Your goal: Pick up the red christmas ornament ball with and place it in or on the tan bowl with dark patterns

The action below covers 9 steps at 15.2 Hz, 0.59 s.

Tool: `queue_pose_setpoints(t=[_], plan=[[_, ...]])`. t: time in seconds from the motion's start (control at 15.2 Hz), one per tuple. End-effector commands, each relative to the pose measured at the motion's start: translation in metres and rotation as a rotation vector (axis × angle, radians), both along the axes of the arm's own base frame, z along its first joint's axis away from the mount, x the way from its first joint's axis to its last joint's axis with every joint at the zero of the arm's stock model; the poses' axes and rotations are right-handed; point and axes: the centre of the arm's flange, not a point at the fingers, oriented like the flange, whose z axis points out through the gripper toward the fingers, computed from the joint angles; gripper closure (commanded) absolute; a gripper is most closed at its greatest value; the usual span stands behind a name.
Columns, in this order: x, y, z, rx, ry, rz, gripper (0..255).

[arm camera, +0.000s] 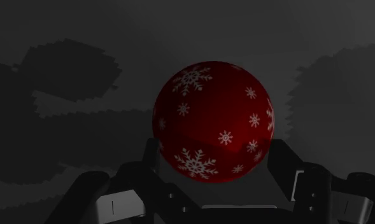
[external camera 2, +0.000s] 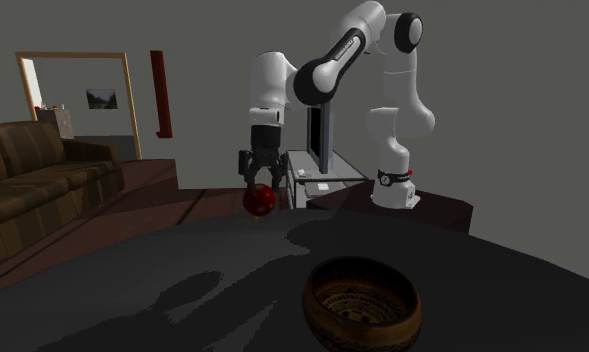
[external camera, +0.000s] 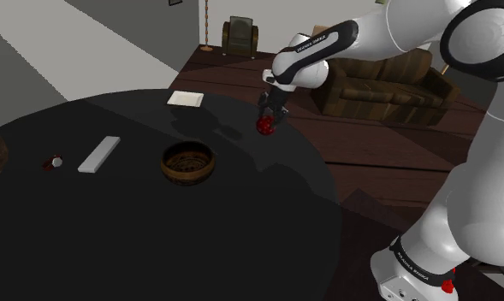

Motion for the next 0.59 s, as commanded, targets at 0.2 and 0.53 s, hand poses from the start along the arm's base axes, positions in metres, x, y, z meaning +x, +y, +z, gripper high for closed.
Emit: queue_pose_setpoints(t=[0.2,0.53], plan=[[0.000,0.001,0.028,0.000,0.000,0.000,255],[0.004,0.027,0.039,0.000,0.000,0.000,255]])
